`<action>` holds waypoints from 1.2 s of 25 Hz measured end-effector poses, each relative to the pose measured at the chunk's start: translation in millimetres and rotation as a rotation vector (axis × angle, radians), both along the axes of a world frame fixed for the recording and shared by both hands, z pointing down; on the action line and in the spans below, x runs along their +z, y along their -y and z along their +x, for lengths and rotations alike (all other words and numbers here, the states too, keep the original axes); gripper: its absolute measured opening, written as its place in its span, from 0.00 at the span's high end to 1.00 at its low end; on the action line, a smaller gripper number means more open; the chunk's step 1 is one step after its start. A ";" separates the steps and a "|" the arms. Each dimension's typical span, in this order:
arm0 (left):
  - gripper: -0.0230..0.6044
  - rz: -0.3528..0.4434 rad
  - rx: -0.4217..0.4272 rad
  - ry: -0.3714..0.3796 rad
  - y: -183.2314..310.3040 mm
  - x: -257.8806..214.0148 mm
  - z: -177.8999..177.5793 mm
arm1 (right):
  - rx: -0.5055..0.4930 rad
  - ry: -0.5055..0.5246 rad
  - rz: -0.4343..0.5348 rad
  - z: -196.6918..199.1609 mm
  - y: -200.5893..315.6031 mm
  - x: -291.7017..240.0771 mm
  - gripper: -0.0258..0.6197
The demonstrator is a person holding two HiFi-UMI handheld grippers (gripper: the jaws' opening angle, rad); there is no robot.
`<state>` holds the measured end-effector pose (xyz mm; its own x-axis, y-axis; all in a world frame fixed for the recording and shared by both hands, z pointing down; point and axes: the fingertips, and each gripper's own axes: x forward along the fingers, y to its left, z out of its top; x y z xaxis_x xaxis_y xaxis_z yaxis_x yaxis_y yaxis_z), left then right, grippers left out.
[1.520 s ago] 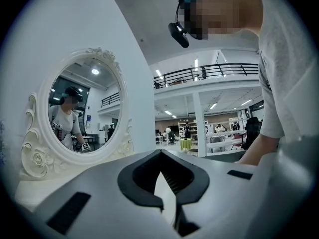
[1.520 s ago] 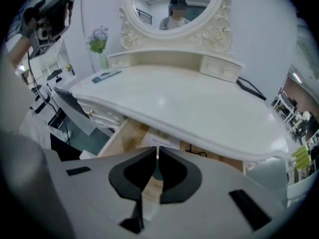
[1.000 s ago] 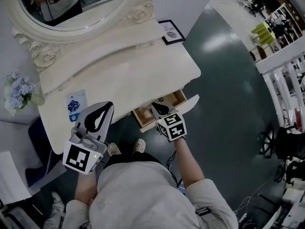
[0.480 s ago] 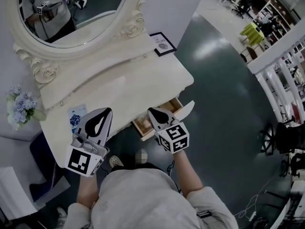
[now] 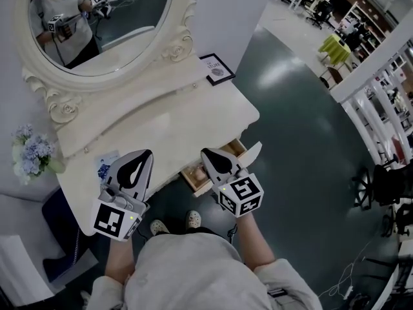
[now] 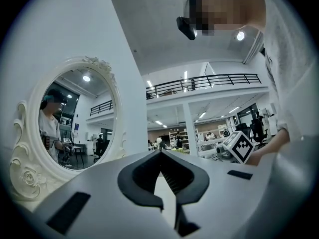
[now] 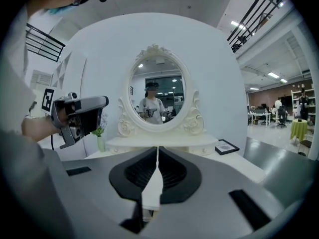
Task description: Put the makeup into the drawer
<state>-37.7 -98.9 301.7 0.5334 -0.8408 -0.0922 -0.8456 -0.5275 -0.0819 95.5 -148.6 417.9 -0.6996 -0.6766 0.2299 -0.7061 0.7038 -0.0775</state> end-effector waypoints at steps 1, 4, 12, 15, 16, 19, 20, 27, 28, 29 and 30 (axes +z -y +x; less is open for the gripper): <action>0.95 0.004 0.003 -0.002 -0.6 -1.3 -0.2 | 0.002 0.004 0.009 -0.8 -1.2 -4.0 0.92; 0.95 0.011 0.010 -0.010 -2.0 -3.9 -2.2 | 0.006 0.014 0.036 -3.6 -5.2 -15.4 0.92; 0.95 0.024 0.014 -0.030 -3.3 -8.8 -6.4 | 0.023 0.077 0.099 -3.1 -14.6 -49.3 0.92; 0.94 0.026 0.014 -0.035 -4.5 -9.8 -8.6 | 0.030 0.096 0.123 -2.8 -18.9 -60.8 0.92; 0.95 0.027 0.014 -0.036 -5.1 -10.3 -9.1 | 0.031 0.102 0.131 -2.9 -20.5 -64.0 0.92; 0.94 0.031 0.017 -0.038 -5.9 -10.6 -9.5 | 0.035 0.120 0.154 -2.5 -24.5 -72.1 0.92; 0.94 0.033 0.018 -0.038 -5.9 -10.6 -9.4 | 0.036 0.128 0.162 -2.0 -25.5 -74.9 0.92; 0.94 0.042 0.031 -0.038 -5.8 -14.0 -7.7 | 0.036 0.184 0.208 -0.5 -33.8 -93.8 0.92; 0.95 0.044 0.034 -0.039 -5.2 -14.3 -7.1 | 0.038 0.187 0.215 -0.1 -34.4 -95.4 0.92; 0.95 0.045 0.037 -0.039 -4.7 -14.2 -6.5 | 0.041 0.189 0.223 0.4 -35.1 -96.6 0.92; 0.95 0.046 0.040 -0.039 -4.5 -14.1 -5.8 | 0.044 0.191 0.230 1.0 -36.0 -97.6 0.92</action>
